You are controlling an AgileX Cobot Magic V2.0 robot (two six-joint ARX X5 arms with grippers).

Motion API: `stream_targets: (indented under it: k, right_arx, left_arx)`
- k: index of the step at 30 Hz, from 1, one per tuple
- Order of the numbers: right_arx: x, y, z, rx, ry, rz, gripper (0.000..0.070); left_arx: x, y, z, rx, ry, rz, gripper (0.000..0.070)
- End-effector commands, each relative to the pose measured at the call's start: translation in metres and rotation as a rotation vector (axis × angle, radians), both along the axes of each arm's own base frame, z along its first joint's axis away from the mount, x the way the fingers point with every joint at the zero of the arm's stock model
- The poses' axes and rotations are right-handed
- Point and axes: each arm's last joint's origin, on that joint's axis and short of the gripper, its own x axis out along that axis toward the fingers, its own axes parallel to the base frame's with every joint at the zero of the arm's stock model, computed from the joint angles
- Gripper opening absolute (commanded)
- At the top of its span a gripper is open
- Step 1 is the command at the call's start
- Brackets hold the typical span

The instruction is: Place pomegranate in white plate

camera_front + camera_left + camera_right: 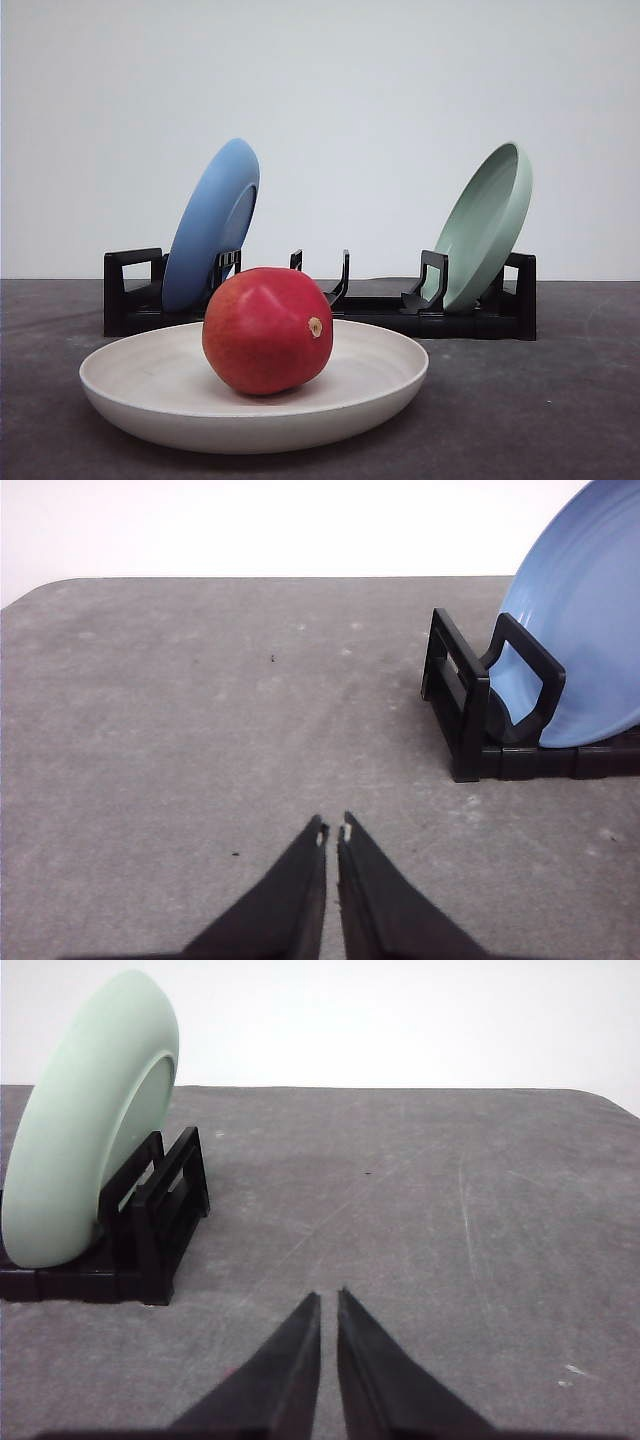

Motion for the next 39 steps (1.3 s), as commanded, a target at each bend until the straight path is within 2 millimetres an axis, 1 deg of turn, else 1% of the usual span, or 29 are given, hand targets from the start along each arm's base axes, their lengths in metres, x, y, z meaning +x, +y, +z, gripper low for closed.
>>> stream_targets:
  k: [1,39]
  right_arx:
    - [0.0002,-0.0002,0.0002,-0.007,-0.012,-0.001,0.0026]
    - [0.0002,-0.0002,0.0002,-0.007,-0.012,-0.001,0.0026]
  left_arx:
    - [0.0006,0.0000,-0.0041,0.015,0.011,-0.004,0.0000]
    - [0.0006,0.0000,-0.0041,0.015,0.011,-0.004,0.0000]
